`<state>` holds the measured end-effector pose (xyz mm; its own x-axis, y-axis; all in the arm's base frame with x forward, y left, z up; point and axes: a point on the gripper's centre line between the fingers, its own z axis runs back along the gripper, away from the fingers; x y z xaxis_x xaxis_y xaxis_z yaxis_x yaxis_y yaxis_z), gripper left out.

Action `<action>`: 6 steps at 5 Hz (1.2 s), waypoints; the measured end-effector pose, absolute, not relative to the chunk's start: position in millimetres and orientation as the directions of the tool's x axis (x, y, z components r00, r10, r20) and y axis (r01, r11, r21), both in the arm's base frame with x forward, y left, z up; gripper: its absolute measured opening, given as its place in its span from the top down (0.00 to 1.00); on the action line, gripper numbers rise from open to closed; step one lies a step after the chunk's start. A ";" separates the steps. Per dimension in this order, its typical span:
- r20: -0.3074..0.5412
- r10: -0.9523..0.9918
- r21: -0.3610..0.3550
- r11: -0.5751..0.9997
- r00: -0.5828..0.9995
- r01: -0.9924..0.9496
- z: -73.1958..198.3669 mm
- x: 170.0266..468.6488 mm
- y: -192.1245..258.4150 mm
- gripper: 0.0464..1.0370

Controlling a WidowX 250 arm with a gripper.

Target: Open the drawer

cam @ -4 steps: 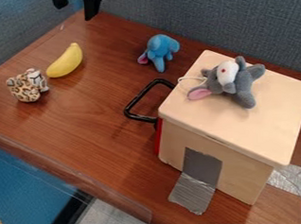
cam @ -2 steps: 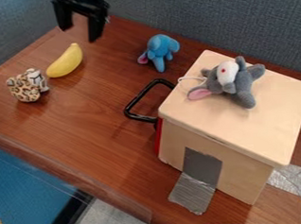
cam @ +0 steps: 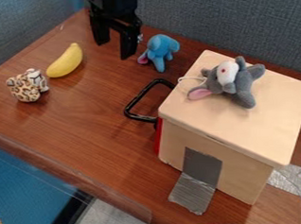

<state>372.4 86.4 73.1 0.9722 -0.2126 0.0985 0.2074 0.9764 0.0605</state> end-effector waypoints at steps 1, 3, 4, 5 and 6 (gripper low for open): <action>0.095 -0.327 0.062 0.945 0.940 0.322 73.7 365.6 55.0 0.04; 0.035 -0.427 0.031 0.904 0.903 0.426 53.5 347.7 28.7 0.04; 0.009 -0.456 0.038 0.889 0.890 0.455 46.1 340.8 22.3 0.04; -0.009 -0.453 0.047 0.890 0.891 0.453 42.6 336.8 24.7 0.04; -0.030 -0.446 0.058 0.893 0.895 0.447 38.0 335.3 27.4 0.09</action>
<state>335.3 27.4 38.0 0.8947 -0.4456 -0.0296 0.4466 0.8928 0.0585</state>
